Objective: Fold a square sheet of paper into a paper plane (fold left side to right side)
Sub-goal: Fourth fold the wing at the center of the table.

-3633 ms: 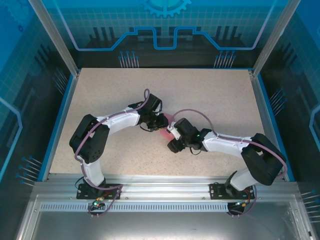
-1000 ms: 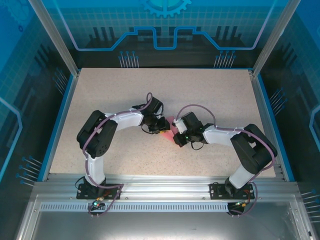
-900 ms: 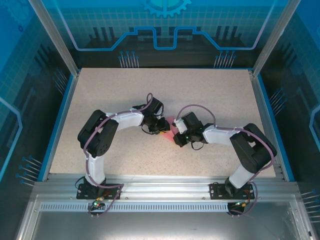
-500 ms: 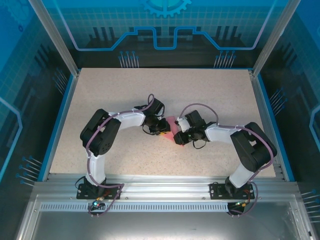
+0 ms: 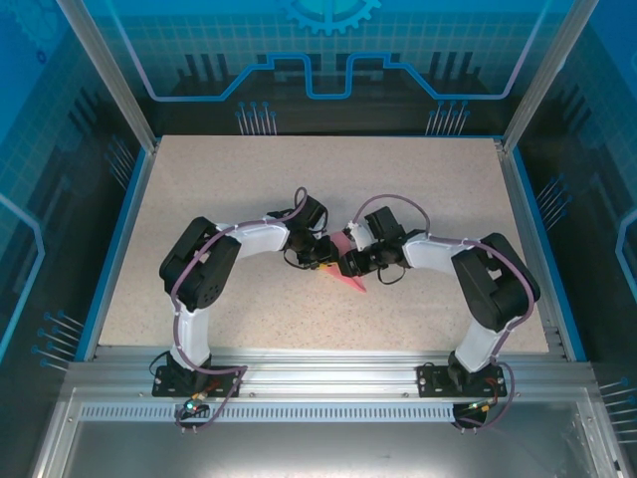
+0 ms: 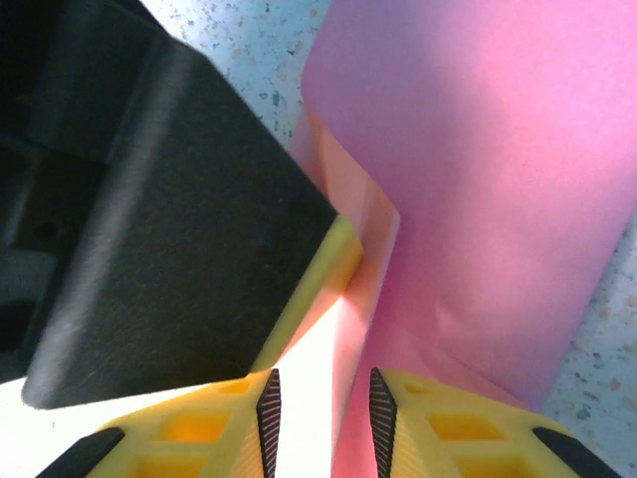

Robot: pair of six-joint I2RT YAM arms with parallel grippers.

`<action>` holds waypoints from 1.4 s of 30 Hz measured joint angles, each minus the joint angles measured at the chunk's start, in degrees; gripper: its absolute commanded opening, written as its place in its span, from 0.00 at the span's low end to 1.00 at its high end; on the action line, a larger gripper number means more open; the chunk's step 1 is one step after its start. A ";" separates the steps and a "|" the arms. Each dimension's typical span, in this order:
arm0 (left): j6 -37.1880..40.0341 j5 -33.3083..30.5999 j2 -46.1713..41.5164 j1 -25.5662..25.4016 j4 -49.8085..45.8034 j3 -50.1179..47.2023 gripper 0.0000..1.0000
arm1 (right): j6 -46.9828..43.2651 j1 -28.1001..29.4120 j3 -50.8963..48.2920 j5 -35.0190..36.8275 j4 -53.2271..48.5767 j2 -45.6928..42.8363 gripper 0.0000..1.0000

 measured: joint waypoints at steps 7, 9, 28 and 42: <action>0.02 -0.02 -0.13 -0.04 -0.09 0.00 0.30 | 0.13 0.00 0.37 -0.94 -0.94 0.46 0.14; 0.15 -0.24 -0.63 -0.07 -0.74 0.00 0.32 | 0.20 0.00 0.37 -1.03 -1.05 0.46 0.11; -0.63 -2.58 -7.96 -0.24 -2.12 -1.01 0.05 | 5.33 -2.43 -2.27 -5.25 1.51 -1.68 0.05; -1.14 -2.58 -2.67 -0.96 -1.44 -0.98 0.00 | 9.86 -4.63 -4.44 -7.63 5.07 -1.75 0.03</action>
